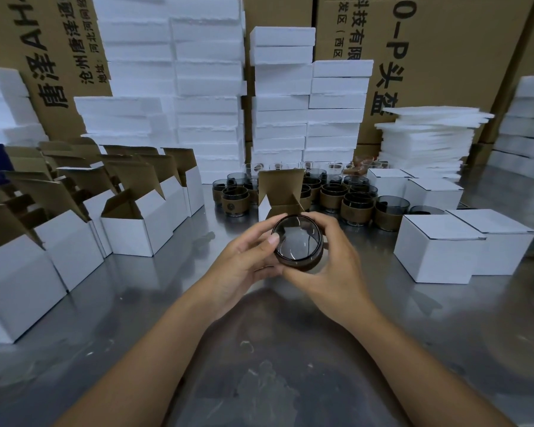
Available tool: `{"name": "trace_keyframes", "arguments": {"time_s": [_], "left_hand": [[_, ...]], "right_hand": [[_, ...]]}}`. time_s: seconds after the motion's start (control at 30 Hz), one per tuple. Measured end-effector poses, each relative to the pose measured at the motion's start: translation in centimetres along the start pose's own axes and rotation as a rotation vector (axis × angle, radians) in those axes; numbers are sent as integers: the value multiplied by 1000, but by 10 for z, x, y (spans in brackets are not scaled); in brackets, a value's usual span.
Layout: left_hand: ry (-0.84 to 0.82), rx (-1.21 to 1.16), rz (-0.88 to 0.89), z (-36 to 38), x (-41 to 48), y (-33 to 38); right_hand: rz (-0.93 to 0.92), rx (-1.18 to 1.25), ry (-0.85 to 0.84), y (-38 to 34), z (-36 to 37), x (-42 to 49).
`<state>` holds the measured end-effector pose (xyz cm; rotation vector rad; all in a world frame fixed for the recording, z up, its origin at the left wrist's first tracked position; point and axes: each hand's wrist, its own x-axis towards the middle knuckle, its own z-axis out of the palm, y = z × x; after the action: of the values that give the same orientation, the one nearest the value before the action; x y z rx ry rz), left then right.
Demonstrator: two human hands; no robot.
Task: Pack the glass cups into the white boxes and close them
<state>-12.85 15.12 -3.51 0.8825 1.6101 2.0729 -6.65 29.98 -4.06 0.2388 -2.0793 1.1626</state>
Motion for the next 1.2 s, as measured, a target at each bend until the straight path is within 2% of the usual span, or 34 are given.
{"name": "trace_keyframes", "arguments": {"time_s": [0.3, 0.47, 0.8, 1.2], "left_hand": [[-45, 56, -59, -2, -2, 2], [-31, 75, -55, -2, 0, -2], [-36, 148, -38, -2, 0, -4], [-22, 156, -49, 1, -1, -2]], "right_hand": [[194, 243, -30, -4, -4, 2], [388, 410, -31, -5, -5, 8], [708, 567, -32, -5, -5, 15], [708, 602, -65, -7, -7, 15]]}}
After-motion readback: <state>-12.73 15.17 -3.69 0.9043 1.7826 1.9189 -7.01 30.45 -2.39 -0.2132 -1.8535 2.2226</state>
